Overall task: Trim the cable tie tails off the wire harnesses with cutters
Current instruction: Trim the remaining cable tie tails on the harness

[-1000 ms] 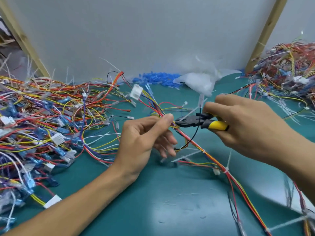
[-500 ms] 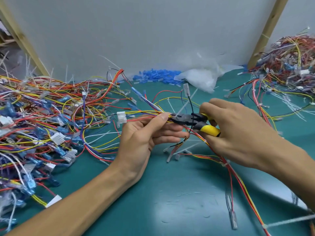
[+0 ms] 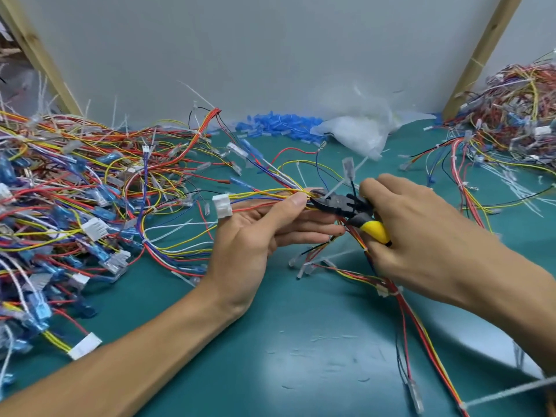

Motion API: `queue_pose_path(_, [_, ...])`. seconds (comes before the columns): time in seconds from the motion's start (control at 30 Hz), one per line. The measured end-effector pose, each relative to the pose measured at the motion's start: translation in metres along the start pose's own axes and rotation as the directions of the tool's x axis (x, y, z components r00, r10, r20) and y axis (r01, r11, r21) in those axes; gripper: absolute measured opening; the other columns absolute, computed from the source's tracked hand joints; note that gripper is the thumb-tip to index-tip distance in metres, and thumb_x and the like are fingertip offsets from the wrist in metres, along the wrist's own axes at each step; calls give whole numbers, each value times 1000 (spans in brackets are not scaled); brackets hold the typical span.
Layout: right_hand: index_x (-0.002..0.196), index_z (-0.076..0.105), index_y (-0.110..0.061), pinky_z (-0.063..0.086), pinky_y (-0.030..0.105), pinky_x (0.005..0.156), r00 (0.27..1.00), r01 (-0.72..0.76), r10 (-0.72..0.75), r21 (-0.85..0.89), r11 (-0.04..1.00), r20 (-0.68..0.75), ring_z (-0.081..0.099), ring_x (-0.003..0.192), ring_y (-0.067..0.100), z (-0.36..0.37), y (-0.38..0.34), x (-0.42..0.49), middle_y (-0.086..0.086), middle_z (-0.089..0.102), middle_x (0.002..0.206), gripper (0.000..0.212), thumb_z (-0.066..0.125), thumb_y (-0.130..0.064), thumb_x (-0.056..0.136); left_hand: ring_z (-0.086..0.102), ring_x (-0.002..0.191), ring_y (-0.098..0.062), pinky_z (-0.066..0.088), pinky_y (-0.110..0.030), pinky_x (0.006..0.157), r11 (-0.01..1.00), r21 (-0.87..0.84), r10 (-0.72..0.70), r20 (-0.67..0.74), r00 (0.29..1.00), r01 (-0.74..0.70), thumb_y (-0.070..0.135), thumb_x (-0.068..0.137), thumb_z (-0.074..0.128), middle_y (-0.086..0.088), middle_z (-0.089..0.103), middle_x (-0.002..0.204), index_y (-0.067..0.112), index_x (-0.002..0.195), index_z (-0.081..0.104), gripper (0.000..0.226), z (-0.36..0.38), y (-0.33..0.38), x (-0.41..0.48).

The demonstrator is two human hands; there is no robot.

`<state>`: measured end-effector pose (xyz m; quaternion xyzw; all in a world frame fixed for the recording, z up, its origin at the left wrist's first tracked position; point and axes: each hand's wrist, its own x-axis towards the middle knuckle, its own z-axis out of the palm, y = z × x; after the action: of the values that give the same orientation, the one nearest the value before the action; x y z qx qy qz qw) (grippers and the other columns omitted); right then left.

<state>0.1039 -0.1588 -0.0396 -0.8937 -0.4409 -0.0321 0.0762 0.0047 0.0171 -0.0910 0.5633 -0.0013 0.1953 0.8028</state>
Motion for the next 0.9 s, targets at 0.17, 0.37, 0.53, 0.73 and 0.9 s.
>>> queue_pose_path(0.17, [91,28,-26,36,43,74,1000,-23,21,-95,995,-20,42,86,27,-2,-5,-4,-5,35,87,26,33,-51,90,77,98,-37,60,-30,82,999,-34,9,-18,1000,-10,19,99,53,-22,78,102,9,103,82,30,3,-2,-2])
queue_pose_path(0.37, [93,34,-23,36,43,73,998,-58,55,-113,992,-32,44,87,31,-5,-6,-5,0,39,90,28,32,-51,89,76,103,-34,60,-31,85,996,-88,5,-19,1000,-7,16,98,53,-15,79,105,8,103,82,30,6,-5,-1])
queue_pose_path(0.53, [91,36,-22,33,42,69,998,-49,43,-123,991,-49,41,82,31,-10,-2,-5,-1,37,87,33,27,-52,81,73,112,-32,58,-40,97,997,-80,5,-11,1000,-6,14,100,53,-16,77,113,0,109,78,31,3,-8,0])
queue_pose_path(0.73, [86,32,-25,31,41,65,999,-25,23,-62,998,-34,42,77,26,-8,-1,-7,-6,37,84,30,24,-53,78,71,115,-34,55,-35,100,996,-91,-2,10,1000,3,15,101,53,-19,75,117,-2,114,76,31,4,-8,-1])
queue_pose_path(0.9, [81,29,-30,36,44,64,1000,-14,15,107,994,-4,43,75,12,-7,3,-7,-8,41,83,22,29,-51,75,74,110,-32,57,-30,92,998,-55,10,3,1000,-10,17,101,52,-18,77,114,2,115,76,31,3,-9,-1])
